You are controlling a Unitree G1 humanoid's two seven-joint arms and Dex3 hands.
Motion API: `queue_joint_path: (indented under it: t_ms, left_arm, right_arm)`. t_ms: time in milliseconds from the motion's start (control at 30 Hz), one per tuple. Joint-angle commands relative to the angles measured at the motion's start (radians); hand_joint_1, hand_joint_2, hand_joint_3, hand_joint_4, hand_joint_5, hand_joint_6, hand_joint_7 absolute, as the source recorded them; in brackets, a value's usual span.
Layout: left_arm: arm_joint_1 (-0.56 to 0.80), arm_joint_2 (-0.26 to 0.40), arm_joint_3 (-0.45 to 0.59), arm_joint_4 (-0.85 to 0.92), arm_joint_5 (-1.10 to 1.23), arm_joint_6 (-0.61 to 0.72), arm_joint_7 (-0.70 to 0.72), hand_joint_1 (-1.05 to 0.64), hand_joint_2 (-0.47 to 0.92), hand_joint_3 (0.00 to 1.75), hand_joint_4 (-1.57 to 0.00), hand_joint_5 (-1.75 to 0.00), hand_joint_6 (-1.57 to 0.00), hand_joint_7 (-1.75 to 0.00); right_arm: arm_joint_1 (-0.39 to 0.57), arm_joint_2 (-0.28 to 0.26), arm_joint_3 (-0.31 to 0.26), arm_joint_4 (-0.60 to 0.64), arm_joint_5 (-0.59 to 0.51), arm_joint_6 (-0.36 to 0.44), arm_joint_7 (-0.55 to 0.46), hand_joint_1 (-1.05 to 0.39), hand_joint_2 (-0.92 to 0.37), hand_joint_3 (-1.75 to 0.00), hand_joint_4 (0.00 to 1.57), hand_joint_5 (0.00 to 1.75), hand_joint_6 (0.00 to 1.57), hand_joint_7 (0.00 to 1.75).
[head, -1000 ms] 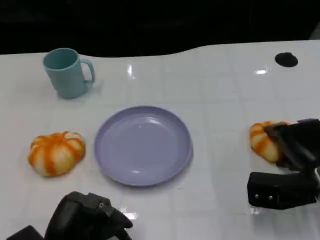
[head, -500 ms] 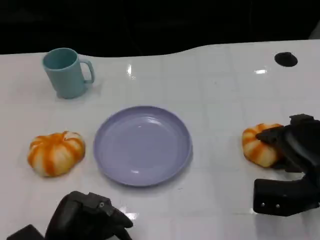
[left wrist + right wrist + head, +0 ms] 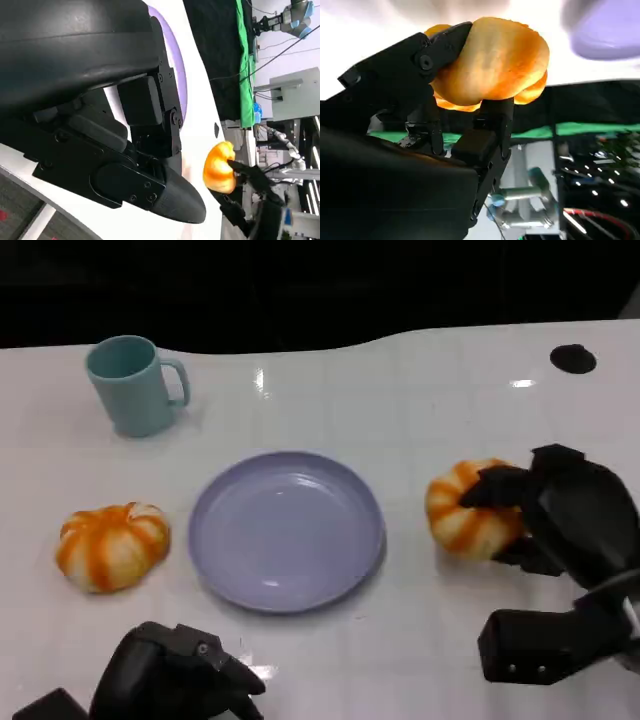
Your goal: Grasp the bread from the table and place it into the plate.
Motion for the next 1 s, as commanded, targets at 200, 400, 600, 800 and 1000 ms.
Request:
queue_joint_path:
  t_ms: [200, 400, 600, 800, 1000]
  left_arm:
    - [-0.006, 0.011, 0.001, -0.005, 0.002, 0.012, 0.005, -1.05, 0.91, 0.00, -1.42, -0.71, -1.57, -0.24]
    - [-0.014, 0.008, 0.001, 0.003, 0.002, 0.012, 0.004, -1.05, 0.91, 0.00, -1.42, -0.71, -1.57, -0.24]
    - [-0.013, 0.006, 0.001, 0.002, 0.002, 0.016, 0.007, -1.05, 0.91, 0.00, -1.42, -0.71, -1.57, -0.24]
    - [-0.012, 0.005, 0.001, 0.001, 0.000, 0.017, 0.002, -1.05, 0.90, 0.00, -1.43, -0.71, -1.57, -0.25]
    - [-0.011, 0.004, -0.001, -0.001, -0.001, 0.017, 0.002, -1.05, 0.90, 0.00, -1.43, -0.70, -1.57, -0.25]
  right_arm:
    - [-0.045, 0.127, 0.012, -0.015, 0.035, -0.082, 0.017, 0.08, -0.14, -1.47, 1.07, 1.70, 1.00, 1.40]
    - [-0.103, 0.214, 0.025, 0.073, 0.038, -0.118, 0.012, 0.04, -0.16, -1.49, 1.04, 1.74, 0.97, 1.45]
    - [-0.186, 0.303, 0.049, 0.203, 0.030, -0.124, -0.002, -0.01, -0.23, -1.43, 0.98, 1.75, 0.87, 1.56]
    - [-0.260, 0.369, 0.066, 0.330, 0.032, -0.119, -0.014, -0.02, -0.30, -1.32, 0.93, 1.75, 0.80, 1.58]
    - [-0.298, 0.403, 0.080, 0.392, 0.030, -0.088, 0.005, -0.11, -0.50, -0.90, 0.84, 1.29, 0.90, 0.74]
